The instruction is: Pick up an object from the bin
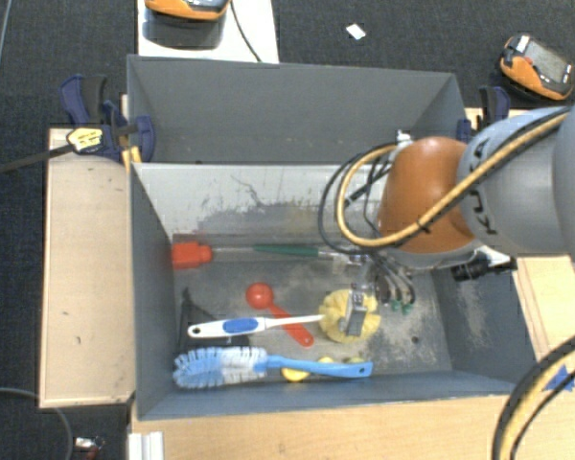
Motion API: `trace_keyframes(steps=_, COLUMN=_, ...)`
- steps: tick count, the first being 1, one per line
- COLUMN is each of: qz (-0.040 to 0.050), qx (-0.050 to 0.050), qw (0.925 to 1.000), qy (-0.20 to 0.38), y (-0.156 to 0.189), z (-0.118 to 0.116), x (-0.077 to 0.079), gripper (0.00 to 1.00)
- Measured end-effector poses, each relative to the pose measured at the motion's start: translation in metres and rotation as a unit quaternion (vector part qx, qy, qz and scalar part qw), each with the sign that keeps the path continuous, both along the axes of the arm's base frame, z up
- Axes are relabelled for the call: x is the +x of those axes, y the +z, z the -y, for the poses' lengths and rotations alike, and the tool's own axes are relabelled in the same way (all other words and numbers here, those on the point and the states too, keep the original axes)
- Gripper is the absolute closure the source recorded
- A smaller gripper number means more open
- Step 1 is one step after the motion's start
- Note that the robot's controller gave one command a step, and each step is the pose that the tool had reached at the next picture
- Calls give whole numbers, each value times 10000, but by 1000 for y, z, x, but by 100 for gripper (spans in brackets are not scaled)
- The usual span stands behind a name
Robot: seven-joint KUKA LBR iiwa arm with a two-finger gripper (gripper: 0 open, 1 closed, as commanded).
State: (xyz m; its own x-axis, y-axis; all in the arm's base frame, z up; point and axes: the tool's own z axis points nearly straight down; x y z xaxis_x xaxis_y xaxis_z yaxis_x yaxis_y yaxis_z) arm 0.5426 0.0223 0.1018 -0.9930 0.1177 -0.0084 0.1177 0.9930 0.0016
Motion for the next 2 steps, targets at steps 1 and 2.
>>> trace_keyframes(steps=1, qz=43, qx=11, qw=9977, qy=-670, y=-14, z=-24, x=3, gripper=100)
trace_keyframes(steps=2, qz=43, qx=9, qw=9978, qy=-662, y=-14, z=-24, x=3, gripper=100)
